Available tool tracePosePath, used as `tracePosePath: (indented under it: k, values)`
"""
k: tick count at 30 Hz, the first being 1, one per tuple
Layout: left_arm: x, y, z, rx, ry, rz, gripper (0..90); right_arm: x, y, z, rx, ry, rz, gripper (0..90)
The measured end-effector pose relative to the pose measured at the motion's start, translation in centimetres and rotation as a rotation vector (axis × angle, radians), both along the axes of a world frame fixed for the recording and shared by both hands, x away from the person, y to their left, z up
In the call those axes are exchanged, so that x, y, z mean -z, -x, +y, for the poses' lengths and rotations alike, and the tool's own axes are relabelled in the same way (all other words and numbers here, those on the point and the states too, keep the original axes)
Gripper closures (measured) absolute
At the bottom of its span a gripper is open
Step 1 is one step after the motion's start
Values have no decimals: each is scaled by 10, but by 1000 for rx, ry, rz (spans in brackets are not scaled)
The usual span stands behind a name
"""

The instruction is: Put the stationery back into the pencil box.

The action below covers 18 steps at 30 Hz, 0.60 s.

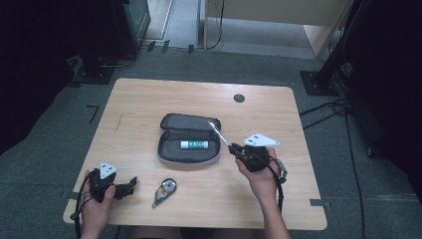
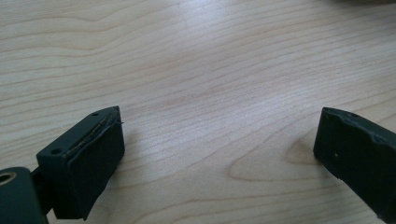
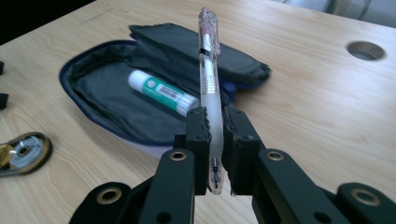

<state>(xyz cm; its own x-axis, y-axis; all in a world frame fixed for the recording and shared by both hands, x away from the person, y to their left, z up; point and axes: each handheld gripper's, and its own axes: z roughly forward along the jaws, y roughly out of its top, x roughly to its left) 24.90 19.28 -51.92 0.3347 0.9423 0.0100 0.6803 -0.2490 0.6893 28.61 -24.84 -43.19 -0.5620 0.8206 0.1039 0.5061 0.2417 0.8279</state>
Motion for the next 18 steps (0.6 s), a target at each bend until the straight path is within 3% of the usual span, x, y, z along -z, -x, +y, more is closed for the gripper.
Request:
tracePosePath:
  k: [7, 18]
  values:
    - [0, 0, 0, 2, -3, 1, 21, 0, -17, 37, -78, 26, 11, 814]
    - [0, 0, 0, 3, -2, 0, 21, 20, -36, 81, -203, 79, 70, 813]
